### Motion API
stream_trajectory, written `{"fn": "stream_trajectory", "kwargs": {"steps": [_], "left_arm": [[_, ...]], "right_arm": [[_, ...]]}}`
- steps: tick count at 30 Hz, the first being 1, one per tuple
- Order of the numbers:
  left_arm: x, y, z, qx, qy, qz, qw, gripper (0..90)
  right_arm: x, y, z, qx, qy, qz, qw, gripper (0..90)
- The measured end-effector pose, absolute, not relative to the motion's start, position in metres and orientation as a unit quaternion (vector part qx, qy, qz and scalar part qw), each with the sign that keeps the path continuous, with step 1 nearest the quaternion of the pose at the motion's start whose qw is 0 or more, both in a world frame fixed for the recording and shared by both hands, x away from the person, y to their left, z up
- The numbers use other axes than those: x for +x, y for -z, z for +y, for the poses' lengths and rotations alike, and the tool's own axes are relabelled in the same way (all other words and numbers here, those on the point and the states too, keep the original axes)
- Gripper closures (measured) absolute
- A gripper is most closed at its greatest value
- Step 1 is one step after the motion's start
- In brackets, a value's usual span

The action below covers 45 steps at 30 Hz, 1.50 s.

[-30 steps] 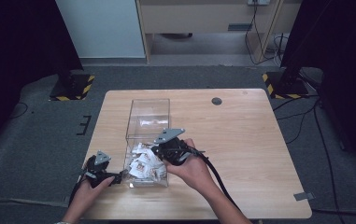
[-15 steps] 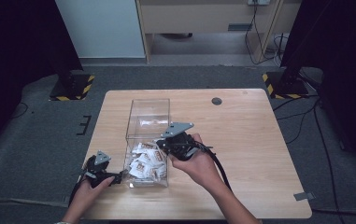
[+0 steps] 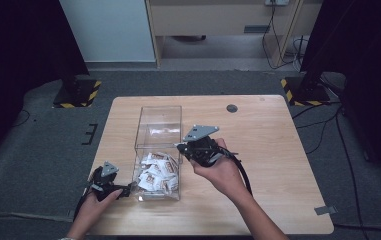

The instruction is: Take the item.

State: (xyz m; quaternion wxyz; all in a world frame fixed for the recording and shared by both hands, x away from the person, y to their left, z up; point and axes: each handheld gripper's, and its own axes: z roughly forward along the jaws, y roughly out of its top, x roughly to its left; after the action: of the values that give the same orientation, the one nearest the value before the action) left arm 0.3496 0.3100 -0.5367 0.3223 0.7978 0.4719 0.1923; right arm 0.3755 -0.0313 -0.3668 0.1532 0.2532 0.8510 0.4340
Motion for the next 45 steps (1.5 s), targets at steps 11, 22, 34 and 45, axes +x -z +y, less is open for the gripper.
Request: {"fn": "stream_trajectory", "kwargs": {"steps": [11, 22, 34, 45], "left_arm": [[0.35, 0.537, 0.31, 0.798, -0.192, 0.472, 0.323, 0.0], [0.35, 0.537, 0.31, 0.798, -0.192, 0.472, 0.322, 0.0], [0.35, 0.537, 0.31, 0.798, -0.192, 0.472, 0.322, 0.0], [0.35, 0.537, 0.31, 0.798, -0.192, 0.472, 0.323, 0.0]], "right_arm": [[0.382, 0.364, -0.048, 0.265, -0.434, 0.845, 0.165, 89.4], [0.39, 0.365, -0.065, 0.281, -0.433, 0.838, 0.176, 89.4], [0.4, 0.367, -0.085, 0.299, -0.431, 0.83, 0.189, 89.4], [0.407, 0.368, -0.098, 0.313, -0.425, 0.826, 0.198, 89.3]]}}
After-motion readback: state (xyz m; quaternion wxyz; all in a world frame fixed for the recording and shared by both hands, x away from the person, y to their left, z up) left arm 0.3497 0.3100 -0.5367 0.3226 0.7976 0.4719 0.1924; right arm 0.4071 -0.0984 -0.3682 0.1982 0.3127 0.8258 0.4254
